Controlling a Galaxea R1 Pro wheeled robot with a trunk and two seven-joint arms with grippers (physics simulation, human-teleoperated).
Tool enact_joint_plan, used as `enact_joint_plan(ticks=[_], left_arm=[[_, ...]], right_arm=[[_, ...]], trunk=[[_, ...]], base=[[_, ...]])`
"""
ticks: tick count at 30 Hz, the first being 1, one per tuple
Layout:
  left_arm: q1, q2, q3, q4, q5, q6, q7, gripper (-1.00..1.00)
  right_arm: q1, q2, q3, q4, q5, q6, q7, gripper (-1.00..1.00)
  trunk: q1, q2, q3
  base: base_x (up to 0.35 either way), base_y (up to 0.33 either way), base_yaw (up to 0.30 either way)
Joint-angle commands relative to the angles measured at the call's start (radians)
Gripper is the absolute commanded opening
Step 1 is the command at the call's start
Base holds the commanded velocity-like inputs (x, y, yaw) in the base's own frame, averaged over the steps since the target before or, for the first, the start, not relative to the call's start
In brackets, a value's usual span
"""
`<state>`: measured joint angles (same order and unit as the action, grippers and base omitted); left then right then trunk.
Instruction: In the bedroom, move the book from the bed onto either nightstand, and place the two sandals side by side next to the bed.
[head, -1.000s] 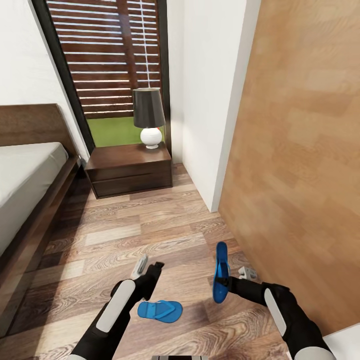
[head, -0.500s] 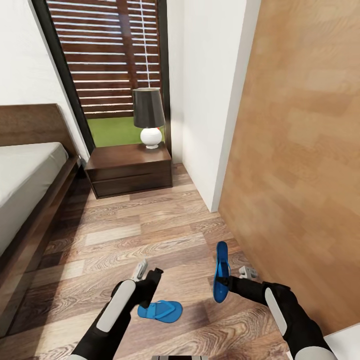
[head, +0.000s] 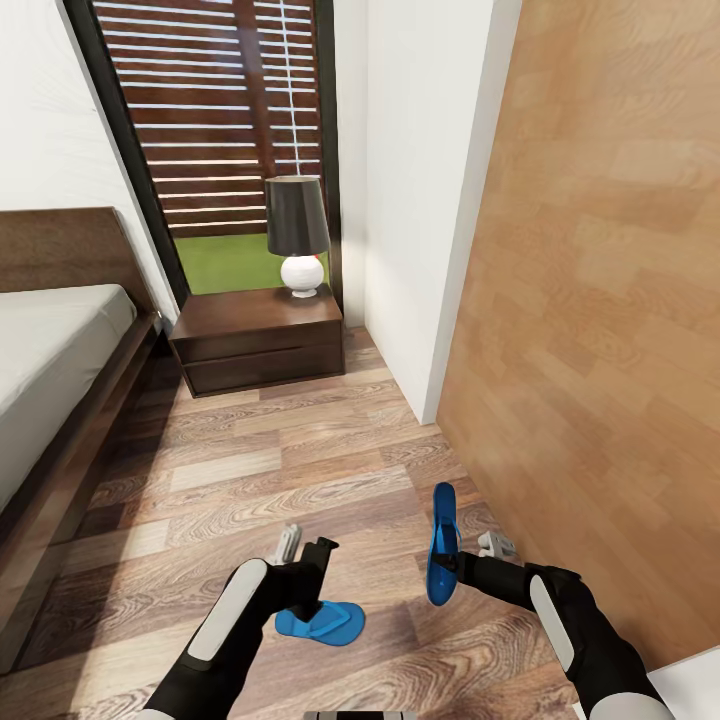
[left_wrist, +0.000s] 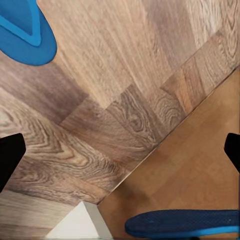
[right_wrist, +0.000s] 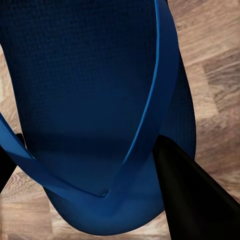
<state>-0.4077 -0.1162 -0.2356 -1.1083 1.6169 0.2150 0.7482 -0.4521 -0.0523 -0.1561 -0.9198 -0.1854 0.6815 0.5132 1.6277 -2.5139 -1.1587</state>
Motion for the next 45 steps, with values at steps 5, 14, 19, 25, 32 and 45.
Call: enact_joint_plan(ticks=[5,14,19,25,32,45], left_arm=[[-0.001,-0.002,-0.002,-0.001,0.019,0.003,0.005,1.00],[0.000,-0.001,-0.002,-0.001,0.023,0.003,0.005,1.00],[0.000,0.000,-0.002,-0.001,0.023,0.003,0.005,1.00],[0.000,0.000,-0.002,-0.001,0.023,0.003,0.005,1.00],[-0.001,0.000,-0.002,-0.001,0.023,0.003,0.004,1.00],[0.000,0.000,-0.002,-0.002,0.019,0.003,-0.004,1.00]], right_arm=[[0.000,0.000,-0.002,-0.001,-0.005,0.007,0.001,-1.00],[0.000,0.000,-0.002,-0.001,-0.005,0.007,0.001,-1.00],[0.000,0.000,-0.002,-0.001,-0.005,0.007,0.001,-1.00],[0.000,0.000,-0.002,-0.001,-0.005,0.007,0.002,-1.00],[0.000,0.000,-0.002,-0.001,-0.004,0.007,0.001,-1.00],[0.000,0.000,-0.002,-0.001,-0.004,0.007,0.001,-1.00]], trunk=[[0.000,0.000,-0.001],[0.002,-0.002,-0.024],[0.005,-0.003,-0.043],[0.007,-0.004,-0.067],[0.011,-0.006,-0.094],[0.016,-0.009,-0.144]], base=[[0.000,0.000,0.000],[0.000,0.000,0.000],[0.000,0.000,0.000],[0.000,0.000,0.000],[0.000,0.000,0.000],[0.000,0.000,0.000]])
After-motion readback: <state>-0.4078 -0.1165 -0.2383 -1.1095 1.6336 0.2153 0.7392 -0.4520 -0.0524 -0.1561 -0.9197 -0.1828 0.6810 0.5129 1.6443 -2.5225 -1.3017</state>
